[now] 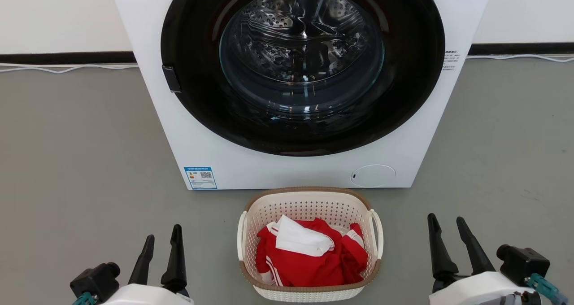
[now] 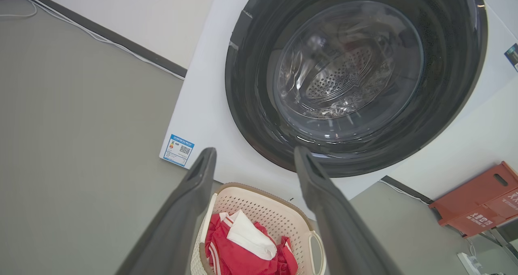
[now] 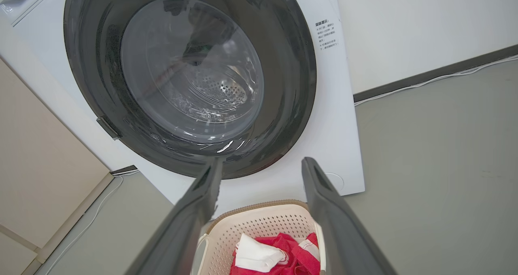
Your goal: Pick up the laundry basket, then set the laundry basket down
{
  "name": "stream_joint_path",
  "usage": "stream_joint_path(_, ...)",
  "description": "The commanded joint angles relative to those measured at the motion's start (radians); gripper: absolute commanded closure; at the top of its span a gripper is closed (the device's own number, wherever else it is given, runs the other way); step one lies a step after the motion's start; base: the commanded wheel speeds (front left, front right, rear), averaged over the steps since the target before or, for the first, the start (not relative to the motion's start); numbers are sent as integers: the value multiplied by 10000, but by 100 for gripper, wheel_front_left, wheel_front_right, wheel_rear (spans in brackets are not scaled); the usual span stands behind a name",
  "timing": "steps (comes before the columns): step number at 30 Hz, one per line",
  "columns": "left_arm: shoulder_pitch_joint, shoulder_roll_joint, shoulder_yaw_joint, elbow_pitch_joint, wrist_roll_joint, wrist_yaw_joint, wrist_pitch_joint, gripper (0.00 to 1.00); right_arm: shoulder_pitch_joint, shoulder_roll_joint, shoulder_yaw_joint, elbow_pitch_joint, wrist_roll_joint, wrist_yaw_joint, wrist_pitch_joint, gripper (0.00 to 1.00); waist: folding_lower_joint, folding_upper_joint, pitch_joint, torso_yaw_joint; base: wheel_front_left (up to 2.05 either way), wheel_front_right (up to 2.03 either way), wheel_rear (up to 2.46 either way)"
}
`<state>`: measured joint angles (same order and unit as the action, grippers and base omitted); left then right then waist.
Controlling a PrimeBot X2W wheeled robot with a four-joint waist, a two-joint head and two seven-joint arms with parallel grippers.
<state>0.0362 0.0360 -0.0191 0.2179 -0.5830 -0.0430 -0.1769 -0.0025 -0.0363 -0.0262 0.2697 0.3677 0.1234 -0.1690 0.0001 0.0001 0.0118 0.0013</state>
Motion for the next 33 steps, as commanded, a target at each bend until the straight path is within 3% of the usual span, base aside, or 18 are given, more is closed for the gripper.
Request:
stream_joint_path(1, -106, 99, 187, -331, 345, 81, -115, 0, -257, -116, 249, -216, -342, 58, -200, 0, -1, -1, -4, -5, 0, 0, 0)
stream_joint_path(25, 18, 141, 23, -484, 2914, 307, -820, 0, -282, -138, 379, 16, -2822, 72, -899, 0, -1, -1, 56, -36, 0, 0, 0)
stream_joint_path(33, 19, 143, -19, -449, 2950, 353, -849, 0, -325, -139, 306, 126, -2845, 73, -927, 0, -1, -1, 88, -49, 0, 0, 0)
